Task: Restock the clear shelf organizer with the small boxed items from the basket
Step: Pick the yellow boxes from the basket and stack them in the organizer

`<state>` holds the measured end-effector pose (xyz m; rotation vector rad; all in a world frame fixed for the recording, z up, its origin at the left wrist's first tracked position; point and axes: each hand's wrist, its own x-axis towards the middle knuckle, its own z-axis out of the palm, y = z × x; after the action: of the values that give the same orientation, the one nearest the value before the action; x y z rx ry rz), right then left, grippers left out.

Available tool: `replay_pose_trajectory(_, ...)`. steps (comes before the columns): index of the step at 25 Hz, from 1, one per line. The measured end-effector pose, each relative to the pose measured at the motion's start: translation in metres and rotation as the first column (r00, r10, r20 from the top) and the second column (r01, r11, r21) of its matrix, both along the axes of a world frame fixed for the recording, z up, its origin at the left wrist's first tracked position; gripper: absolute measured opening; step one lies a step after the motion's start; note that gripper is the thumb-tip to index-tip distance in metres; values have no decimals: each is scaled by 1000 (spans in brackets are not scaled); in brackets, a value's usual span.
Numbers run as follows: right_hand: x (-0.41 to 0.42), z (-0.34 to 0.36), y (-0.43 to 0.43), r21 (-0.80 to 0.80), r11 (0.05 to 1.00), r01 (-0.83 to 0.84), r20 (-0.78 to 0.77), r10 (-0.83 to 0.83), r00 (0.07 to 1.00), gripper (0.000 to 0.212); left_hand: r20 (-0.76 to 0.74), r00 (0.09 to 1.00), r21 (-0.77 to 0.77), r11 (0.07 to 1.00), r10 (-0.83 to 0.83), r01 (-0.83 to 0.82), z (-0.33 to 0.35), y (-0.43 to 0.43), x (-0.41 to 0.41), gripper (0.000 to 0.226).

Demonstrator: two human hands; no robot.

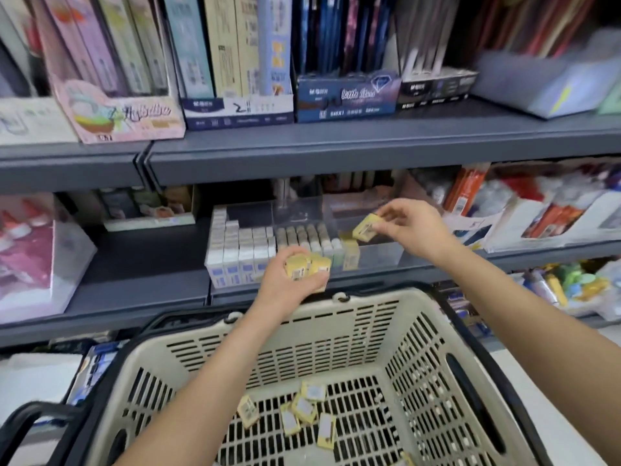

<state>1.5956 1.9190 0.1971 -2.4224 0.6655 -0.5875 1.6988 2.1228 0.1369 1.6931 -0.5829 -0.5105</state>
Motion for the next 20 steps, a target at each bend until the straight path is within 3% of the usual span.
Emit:
replay_pose_trajectory(2,18,-2,-14,-147,987,67,3,-68,998,21,-57,998,14,1000,-9,10,-9,-2,3,39)
replay_pose_trajectory(4,36,-11,-20,-212,977,20,2,-20,1000,21,-133,991,10,1000,-20,21,-14,-2,9,40)
replay_pose_trajectory(10,63,-17,-29,-115,993,-17,-135,1,991,19,-250,967,-51,998,-40,28,-18,0,13,39)
replay_pose_trajectory(15,65,-23,-19,-161,981,-110,-226,72,972,17,-296,954,-88,996,-45,19,-18,-1,15,38)
replay_pose_trajectory(20,69,-34,-17,-136,986,-94,-300,50,953,26,-298,953,-73,997,-58,37,-17,-2,14,40)
